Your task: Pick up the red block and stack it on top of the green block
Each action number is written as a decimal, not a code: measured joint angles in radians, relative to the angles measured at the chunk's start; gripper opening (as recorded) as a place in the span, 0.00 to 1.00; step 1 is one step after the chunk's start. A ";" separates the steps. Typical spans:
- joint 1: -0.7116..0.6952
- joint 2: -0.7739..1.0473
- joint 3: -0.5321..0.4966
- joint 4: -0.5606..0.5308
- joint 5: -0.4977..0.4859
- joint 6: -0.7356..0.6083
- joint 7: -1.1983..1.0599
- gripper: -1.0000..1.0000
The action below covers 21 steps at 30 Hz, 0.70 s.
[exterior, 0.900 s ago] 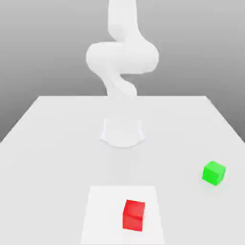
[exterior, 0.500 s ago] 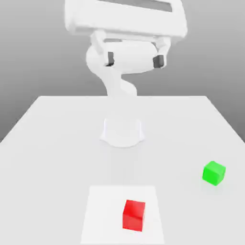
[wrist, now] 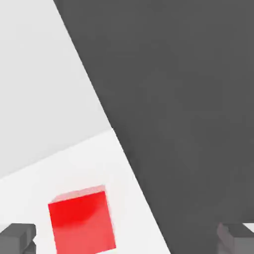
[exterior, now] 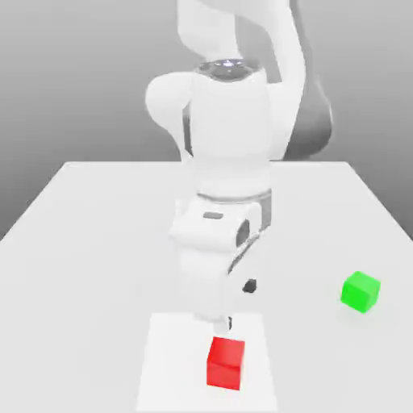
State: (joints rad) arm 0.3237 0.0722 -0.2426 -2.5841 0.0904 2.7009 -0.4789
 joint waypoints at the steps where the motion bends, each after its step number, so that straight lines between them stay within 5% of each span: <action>1: -0.004 0.028 0.003 -0.010 -0.007 0.014 -0.036 0.50; 7: -0.067 0.237 0.088 0.010 0.086 0.176 -0.149 0.50; 8: -0.076 0.256 0.100 0.013 0.096 0.192 -0.156 0.00; 15: -0.075 0.253 0.098 0.012 0.093 0.187 -0.154 0.00; 21: -0.026 0.065 0.050 -0.023 -0.017 0.036 -0.059 0.00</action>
State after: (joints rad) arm 0.2973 0.1367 -0.1929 -2.6066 0.0738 2.7373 -0.5378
